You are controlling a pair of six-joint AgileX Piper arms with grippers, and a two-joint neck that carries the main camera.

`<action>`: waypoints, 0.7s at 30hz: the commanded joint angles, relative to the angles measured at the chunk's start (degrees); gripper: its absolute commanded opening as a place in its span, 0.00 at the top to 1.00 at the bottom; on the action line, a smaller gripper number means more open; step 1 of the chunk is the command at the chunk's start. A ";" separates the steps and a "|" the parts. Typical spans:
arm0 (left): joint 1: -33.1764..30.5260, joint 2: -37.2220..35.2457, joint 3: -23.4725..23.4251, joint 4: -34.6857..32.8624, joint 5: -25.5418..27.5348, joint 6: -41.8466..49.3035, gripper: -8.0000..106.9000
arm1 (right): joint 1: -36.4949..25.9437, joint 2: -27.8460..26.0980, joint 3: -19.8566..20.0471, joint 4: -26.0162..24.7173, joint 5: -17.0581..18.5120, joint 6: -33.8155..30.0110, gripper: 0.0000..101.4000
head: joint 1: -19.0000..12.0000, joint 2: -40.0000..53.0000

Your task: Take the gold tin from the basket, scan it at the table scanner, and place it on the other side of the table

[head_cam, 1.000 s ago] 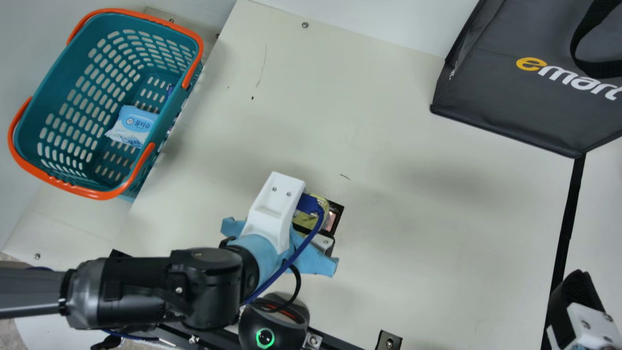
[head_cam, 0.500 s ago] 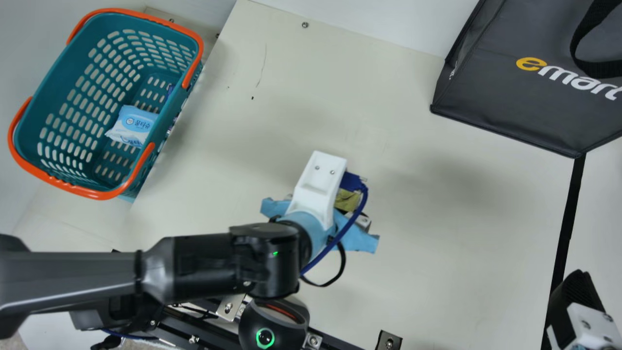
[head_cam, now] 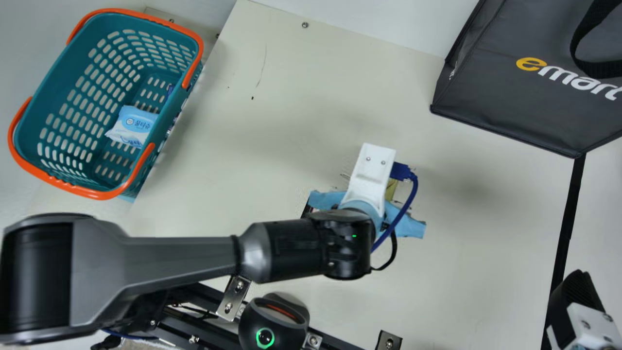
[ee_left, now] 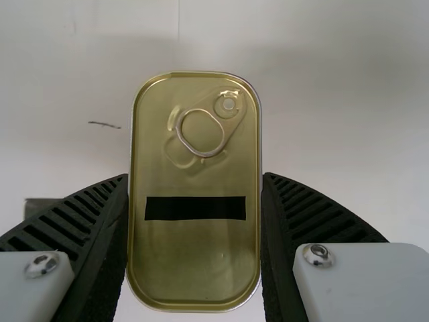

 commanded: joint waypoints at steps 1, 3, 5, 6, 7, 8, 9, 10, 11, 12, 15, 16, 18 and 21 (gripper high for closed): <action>-0.20 1.91 -1.37 0.48 0.19 -1.19 1.00 | 0.00 0.00 0.00 0.00 0.00 0.00 0.06 | -1.57 0.14; -0.37 3.24 -2.35 0.99 0.30 -2.31 1.00 | 0.00 0.00 0.00 0.00 0.00 0.00 0.06 | -1.57 0.14; -0.50 4.43 -3.13 1.45 0.41 -3.20 1.00 | 0.00 0.00 0.00 0.00 -0.07 0.00 0.06 | -1.57 0.14; -0.58 5.00 -3.50 1.65 0.54 -3.58 1.00 | 0.00 0.00 0.00 0.00 -0.07 0.00 0.06 | -1.57 0.14; -0.63 5.52 -3.79 1.83 0.63 -3.93 1.00 | 0.00 0.00 0.00 0.00 -0.07 0.00 0.06 | -1.57 0.14; -0.68 6.00 -4.06 2.00 0.72 -4.26 1.00 | 0.00 0.00 0.00 0.00 -0.07 0.00 0.06 | -1.57 0.14; -0.71 6.44 -4.33 2.16 0.85 -4.51 1.00 | 0.00 0.00 0.00 0.00 -0.07 0.00 0.06 | -1.57 0.14; -0.76 6.85 -4.56 2.31 0.96 -4.78 1.00 | 0.00 0.00 0.00 0.00 -0.07 0.00 0.06 | -1.57 0.14; -0.79 7.23 -4.75 2.44 1.03 -5.01 1.00 | 0.00 0.00 0.00 0.00 -0.07 0.00 0.06 | -1.57 0.14; -0.81 7.57 -4.94 2.54 1.13 -5.20 1.00 | 0.00 0.00 0.00 0.00 -0.07 0.00 0.06 | -1.57 0.14; -0.86 8.37 -5.33 2.82 1.31 -5.72 1.00 | 0.00 0.00 0.00 0.00 -0.07 0.00 0.06 | -1.57 0.14; -0.88 8.58 -5.41 2.90 1.35 -5.86 1.00 | 0.00 0.00 0.00 0.00 -0.07 0.00 0.06 | -1.57 0.14; -0.88 8.92 -5.47 3.02 1.36 -6.06 1.00 | 0.00 0.00 0.00 0.00 -0.07 0.00 0.06 | -1.57 0.14; -0.85 9.28 -5.44 3.13 1.35 -6.32 1.00 | 0.00 0.00 0.00 0.00 -0.07 0.00 0.06 | -1.57 0.14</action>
